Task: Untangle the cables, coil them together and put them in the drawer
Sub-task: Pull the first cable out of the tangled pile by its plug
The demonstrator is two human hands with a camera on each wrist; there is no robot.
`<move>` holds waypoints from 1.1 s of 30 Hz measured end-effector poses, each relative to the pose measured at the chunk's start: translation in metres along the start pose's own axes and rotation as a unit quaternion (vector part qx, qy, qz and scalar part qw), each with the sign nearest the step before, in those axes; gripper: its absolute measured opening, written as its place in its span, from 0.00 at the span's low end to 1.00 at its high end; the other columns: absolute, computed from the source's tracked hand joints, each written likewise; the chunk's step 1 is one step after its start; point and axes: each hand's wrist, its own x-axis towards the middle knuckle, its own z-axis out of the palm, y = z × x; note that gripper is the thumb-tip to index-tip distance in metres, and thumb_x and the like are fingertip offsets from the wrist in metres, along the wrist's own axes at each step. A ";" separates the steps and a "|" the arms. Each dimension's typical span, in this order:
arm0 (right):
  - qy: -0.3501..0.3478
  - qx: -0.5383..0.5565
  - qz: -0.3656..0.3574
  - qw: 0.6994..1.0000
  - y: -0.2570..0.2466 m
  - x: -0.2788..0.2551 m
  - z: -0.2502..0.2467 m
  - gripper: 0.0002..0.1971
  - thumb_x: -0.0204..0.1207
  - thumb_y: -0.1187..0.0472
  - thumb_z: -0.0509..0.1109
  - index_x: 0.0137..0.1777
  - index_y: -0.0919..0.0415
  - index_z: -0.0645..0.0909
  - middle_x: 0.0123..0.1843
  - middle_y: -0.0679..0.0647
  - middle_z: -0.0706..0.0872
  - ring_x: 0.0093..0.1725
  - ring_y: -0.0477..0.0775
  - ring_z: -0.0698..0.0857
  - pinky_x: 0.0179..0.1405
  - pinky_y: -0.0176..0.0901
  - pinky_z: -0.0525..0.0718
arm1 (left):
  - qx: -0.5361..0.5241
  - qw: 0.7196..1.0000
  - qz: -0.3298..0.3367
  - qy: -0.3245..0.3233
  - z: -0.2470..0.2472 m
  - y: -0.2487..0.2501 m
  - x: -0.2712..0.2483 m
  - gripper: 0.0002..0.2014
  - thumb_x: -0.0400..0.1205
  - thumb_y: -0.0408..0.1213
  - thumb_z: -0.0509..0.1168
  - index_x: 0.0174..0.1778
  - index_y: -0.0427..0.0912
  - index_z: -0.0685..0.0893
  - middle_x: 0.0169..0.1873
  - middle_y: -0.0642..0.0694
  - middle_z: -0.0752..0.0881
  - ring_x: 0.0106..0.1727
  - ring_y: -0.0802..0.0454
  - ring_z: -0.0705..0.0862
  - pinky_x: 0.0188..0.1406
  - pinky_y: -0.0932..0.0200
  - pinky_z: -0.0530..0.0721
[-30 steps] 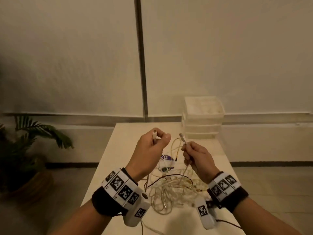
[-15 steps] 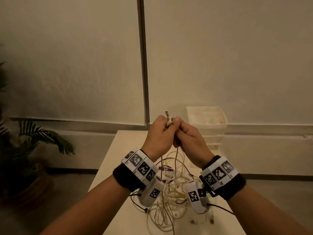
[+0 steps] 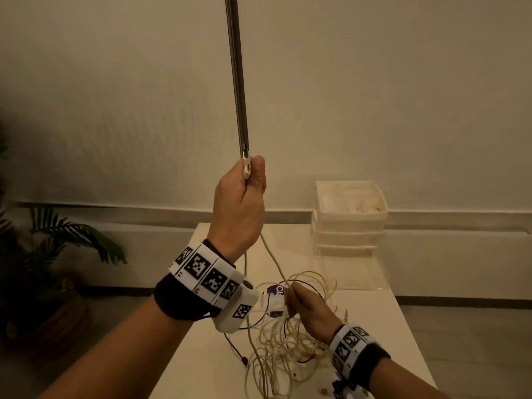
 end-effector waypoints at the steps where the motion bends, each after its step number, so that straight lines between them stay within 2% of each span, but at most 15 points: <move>1: -0.006 -0.019 0.013 1.000 0.009 0.001 0.000 0.21 0.83 0.39 0.52 0.37 0.54 0.72 0.32 0.46 0.77 0.34 0.46 0.75 0.43 0.55 0.79 | 0.010 1.000 0.023 0.005 -0.003 0.002 0.002 0.18 0.88 0.50 0.53 0.32 0.52 0.72 0.25 0.56 0.72 0.26 0.50 0.70 0.27 0.46 0.72; 4: 0.021 -0.033 0.047 0.998 0.004 0.015 -0.014 0.17 0.87 0.52 0.54 0.36 0.53 0.72 0.27 0.47 0.79 0.29 0.45 0.76 0.45 0.61 0.80 | 0.021 0.996 0.054 -0.069 -0.007 0.007 0.000 0.17 0.86 0.52 0.53 0.31 0.56 0.73 0.25 0.56 0.73 0.26 0.51 0.70 0.27 0.51 0.70; 7: 0.069 0.056 0.038 0.995 -0.037 0.040 -0.040 0.17 0.87 0.60 0.56 0.35 0.57 0.73 0.22 0.46 0.73 0.23 0.46 0.71 0.32 0.56 0.79 | 0.130 0.968 0.073 -0.201 0.003 0.008 -0.023 0.16 0.87 0.51 0.55 0.35 0.50 0.76 0.27 0.50 0.78 0.27 0.53 0.73 0.27 0.53 0.74; 9: 0.054 0.092 0.021 0.994 -0.072 0.050 -0.053 0.19 0.87 0.59 0.56 0.32 0.56 0.73 0.22 0.46 0.69 0.21 0.47 0.67 0.26 0.49 0.71 | 0.170 0.954 0.063 -0.238 0.008 -0.002 -0.035 0.13 0.87 0.47 0.59 0.40 0.45 0.79 0.26 0.52 0.78 0.26 0.56 0.73 0.26 0.64 0.70; 12: -0.017 0.178 0.019 0.984 -0.119 0.050 -0.069 0.21 0.88 0.62 0.55 0.31 0.54 0.75 0.23 0.49 0.65 0.23 0.47 0.60 0.26 0.43 0.60 | 0.217 0.945 0.040 -0.241 0.009 -0.021 -0.038 0.03 0.86 0.37 0.62 0.51 0.45 0.81 0.28 0.58 0.78 0.29 0.62 0.75 0.30 0.66 0.68; 15: -0.040 0.229 0.001 0.973 -0.155 0.049 -0.085 0.15 0.81 0.74 0.54 0.38 0.61 0.77 0.26 0.53 0.67 0.25 0.48 0.62 0.27 0.43 0.59 | 0.231 0.939 0.024 -0.255 0.010 -0.026 -0.037 0.21 0.85 0.31 0.61 0.71 0.56 0.76 0.32 0.59 0.79 0.31 0.68 0.77 0.32 0.76 0.68; 17: -0.037 0.219 -0.030 0.975 -0.167 0.050 -0.093 0.09 0.76 0.72 0.57 0.38 0.64 0.77 0.27 0.54 0.68 0.25 0.48 0.63 0.28 0.44 0.60 | 0.242 0.941 0.019 -0.238 0.011 -0.023 -0.034 0.26 0.85 0.30 0.60 0.78 0.58 0.71 0.33 0.55 0.82 0.32 0.65 0.78 0.34 0.74 0.72; 18: -0.044 0.206 -0.046 0.977 -0.169 0.049 -0.094 0.08 0.76 0.68 0.58 0.39 0.65 0.77 0.28 0.55 0.67 0.26 0.48 0.64 0.28 0.44 0.61 | 0.254 0.941 0.020 -0.225 0.012 -0.024 -0.031 0.26 0.85 0.31 0.59 0.77 0.58 0.70 0.35 0.51 0.85 0.34 0.61 0.81 0.37 0.67 0.78; 20: -0.050 0.190 -0.055 0.979 -0.168 0.045 -0.096 0.11 0.79 0.62 0.59 0.43 0.68 0.79 0.31 0.58 0.67 0.27 0.50 0.64 0.28 0.42 0.62 | 0.271 0.938 0.022 -0.216 0.014 -0.026 -0.027 0.22 0.85 0.32 0.59 0.73 0.57 0.72 0.39 0.43 0.88 0.37 0.48 0.85 0.40 0.48 0.85; 23: -0.050 0.186 -0.048 0.980 -0.161 0.036 -0.098 0.14 0.85 0.65 0.55 0.45 0.70 0.80 0.31 0.60 0.70 0.28 0.53 0.65 0.30 0.45 0.64 | 0.299 0.924 0.015 -0.237 0.017 -0.023 -0.028 0.13 0.84 0.34 0.58 0.62 0.52 0.74 0.37 0.42 0.86 0.35 0.42 0.83 0.37 0.41 0.85; 25: -0.060 0.198 -0.054 0.977 -0.155 0.031 -0.095 0.15 0.85 0.65 0.56 0.42 0.65 0.82 0.31 0.60 0.71 0.28 0.52 0.67 0.30 0.45 0.64 | 0.320 0.920 0.015 -0.227 0.017 -0.016 -0.026 0.08 0.82 0.36 0.56 0.55 0.48 0.75 0.34 0.44 0.84 0.34 0.43 0.82 0.35 0.44 0.84; 26: -0.057 0.202 -0.055 0.976 -0.150 0.027 -0.091 0.15 0.85 0.65 0.56 0.42 0.64 0.83 0.31 0.60 0.72 0.28 0.51 0.69 0.29 0.43 0.66 | 0.324 0.922 0.016 -0.212 0.016 -0.013 -0.024 0.09 0.82 0.35 0.56 0.56 0.46 0.76 0.34 0.46 0.83 0.33 0.45 0.81 0.33 0.49 0.82; 28: -0.043 0.191 -0.054 0.979 -0.134 0.018 -0.078 0.15 0.86 0.62 0.56 0.43 0.64 0.82 0.29 0.56 0.75 0.27 0.49 0.71 0.28 0.38 0.68 | 0.318 0.936 0.023 -0.147 0.009 -0.009 -0.015 0.10 0.83 0.30 0.58 0.58 0.42 0.79 0.34 0.48 0.82 0.32 0.49 0.79 0.31 0.58 0.75; 31: -0.029 0.169 -0.027 0.985 -0.099 -0.001 -0.050 0.16 0.83 0.55 0.57 0.42 0.64 0.80 0.27 0.52 0.76 0.27 0.47 0.71 0.28 0.37 0.69 | 0.303 0.952 0.027 -0.022 -0.011 -0.008 0.006 0.10 0.82 0.25 0.59 0.53 0.40 0.82 0.35 0.49 0.82 0.33 0.49 0.79 0.31 0.68 0.68; 33: -0.004 0.160 0.004 0.987 -0.081 -0.004 -0.042 0.17 0.85 0.56 0.57 0.40 0.65 0.80 0.26 0.53 0.73 0.26 0.47 0.69 0.28 0.39 0.67 | 0.305 0.952 0.026 -0.003 -0.017 -0.009 0.009 0.11 0.81 0.24 0.59 0.53 0.40 0.82 0.33 0.51 0.80 0.32 0.50 0.79 0.29 0.71 0.70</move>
